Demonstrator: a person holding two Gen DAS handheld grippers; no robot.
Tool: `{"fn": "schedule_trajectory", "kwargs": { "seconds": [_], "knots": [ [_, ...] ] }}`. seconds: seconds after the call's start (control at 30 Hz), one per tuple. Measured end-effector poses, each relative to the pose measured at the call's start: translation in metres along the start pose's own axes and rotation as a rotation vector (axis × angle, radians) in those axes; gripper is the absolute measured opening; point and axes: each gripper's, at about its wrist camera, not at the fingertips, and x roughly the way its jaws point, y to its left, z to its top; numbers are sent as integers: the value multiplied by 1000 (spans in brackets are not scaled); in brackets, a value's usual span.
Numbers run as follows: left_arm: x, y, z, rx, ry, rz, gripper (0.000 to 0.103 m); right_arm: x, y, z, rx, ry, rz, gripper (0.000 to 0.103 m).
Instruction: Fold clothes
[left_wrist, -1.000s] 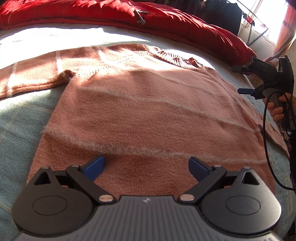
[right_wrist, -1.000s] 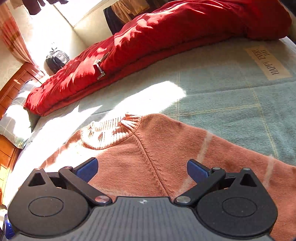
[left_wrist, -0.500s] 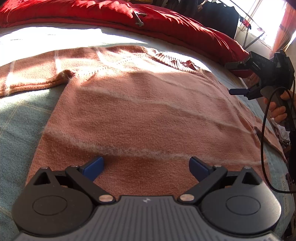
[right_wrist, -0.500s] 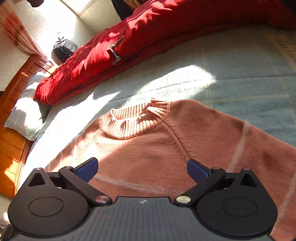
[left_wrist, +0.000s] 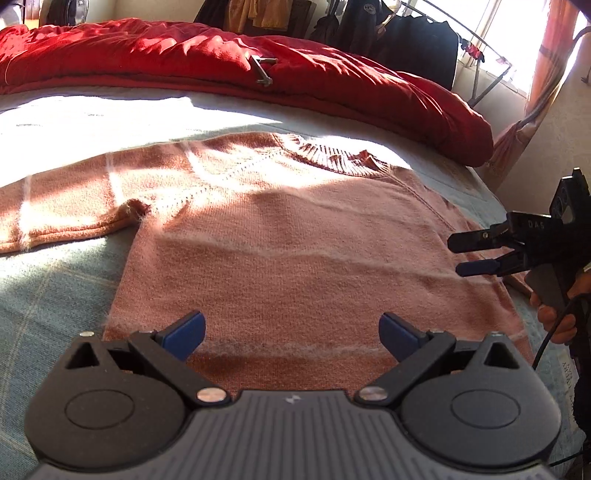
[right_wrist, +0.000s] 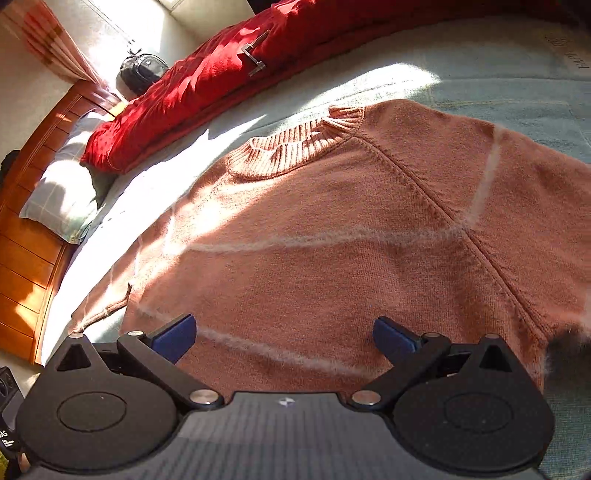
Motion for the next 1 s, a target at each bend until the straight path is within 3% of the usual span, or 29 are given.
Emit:
{"fn": "schedule_trajectory", "kwargs": {
  "seconds": [0.1, 0.27, 0.43, 0.53, 0.67, 0.8, 0.9, 1.0],
  "knots": [
    [-3, 3, 7, 11, -18, 4, 100, 1, 5, -20, -48, -25, -41, 103],
    [13, 19, -10, -22, 45, 37, 100, 8, 12, -36, -87, -86, -105, 103],
    [5, 26, -19, -11, 60, 28, 100, 19, 29, -49, -238, -100, -205, 103],
    [-2, 21, -7, 1, 40, -2, 100, 24, 43, -59, -348, -99, -273, 103],
    [-11, 11, 11, 23, 10, -48, 100, 9, 57, -66, -374, -85, -291, 103],
    [7, -22, 31, 98, -22, -176, 100, -17, 65, -82, -414, -95, -285, 103],
    [36, -45, 33, 127, 6, -282, 100, -26, 63, -96, -440, -87, -313, 103],
    [62, -54, 26, 128, 62, -288, 100, -22, 48, -106, -382, -54, -334, 103]
  ]
}}
